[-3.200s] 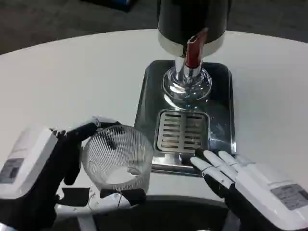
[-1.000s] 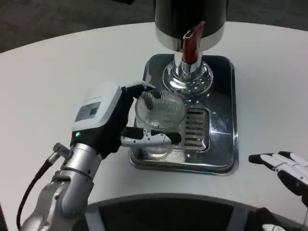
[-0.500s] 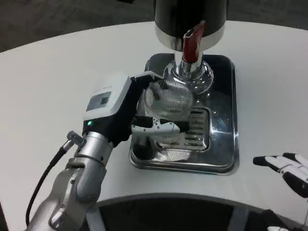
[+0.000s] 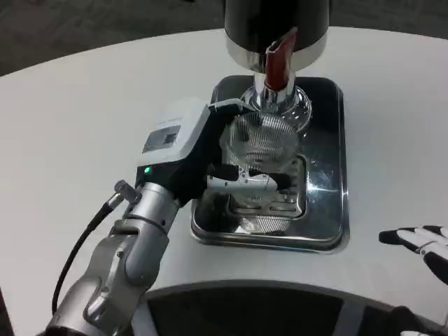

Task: Grasp the cup under the faucet to collect the drink, then remove the cup.

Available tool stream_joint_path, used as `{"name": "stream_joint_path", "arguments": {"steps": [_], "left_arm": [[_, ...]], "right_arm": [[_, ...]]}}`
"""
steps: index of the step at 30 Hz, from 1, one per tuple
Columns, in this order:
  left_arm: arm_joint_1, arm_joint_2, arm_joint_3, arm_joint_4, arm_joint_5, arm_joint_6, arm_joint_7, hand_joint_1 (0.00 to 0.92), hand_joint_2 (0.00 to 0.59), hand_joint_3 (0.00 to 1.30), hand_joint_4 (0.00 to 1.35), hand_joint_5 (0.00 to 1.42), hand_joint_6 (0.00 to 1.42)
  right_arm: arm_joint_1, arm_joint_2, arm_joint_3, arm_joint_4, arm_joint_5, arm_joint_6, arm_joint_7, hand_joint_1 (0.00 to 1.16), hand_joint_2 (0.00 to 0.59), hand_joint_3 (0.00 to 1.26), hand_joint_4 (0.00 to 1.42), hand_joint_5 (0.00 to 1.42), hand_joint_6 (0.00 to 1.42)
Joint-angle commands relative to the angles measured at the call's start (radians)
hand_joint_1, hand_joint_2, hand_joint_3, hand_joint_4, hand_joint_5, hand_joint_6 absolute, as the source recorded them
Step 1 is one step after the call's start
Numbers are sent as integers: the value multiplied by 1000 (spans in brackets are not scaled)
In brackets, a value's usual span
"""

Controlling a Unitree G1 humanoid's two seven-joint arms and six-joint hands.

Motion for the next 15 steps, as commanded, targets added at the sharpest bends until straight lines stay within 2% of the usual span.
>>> {"name": "stream_joint_path", "arguments": {"steps": [1,5,7,15], "left_arm": [[7,14,-7,-26,-2,21,-26,474,24,675,676,940,1367],[18,21,-5,-51,2,36,-34,397,60,614,596,884,1312],[23,25,-5,-60,3,41,-39,358,68,556,541,801,1260],[47,46,-2,-109,12,64,-48,304,79,450,386,651,1153]], "right_arm": [[26,4,-14,-15,17,-25,-13,437,475,163,108,61,65],[28,6,-17,-15,24,-29,-14,437,475,164,109,61,65],[28,6,-17,-15,28,-31,-14,437,475,168,109,61,65],[30,6,-9,-15,33,-40,-13,437,475,180,117,61,65]]}}
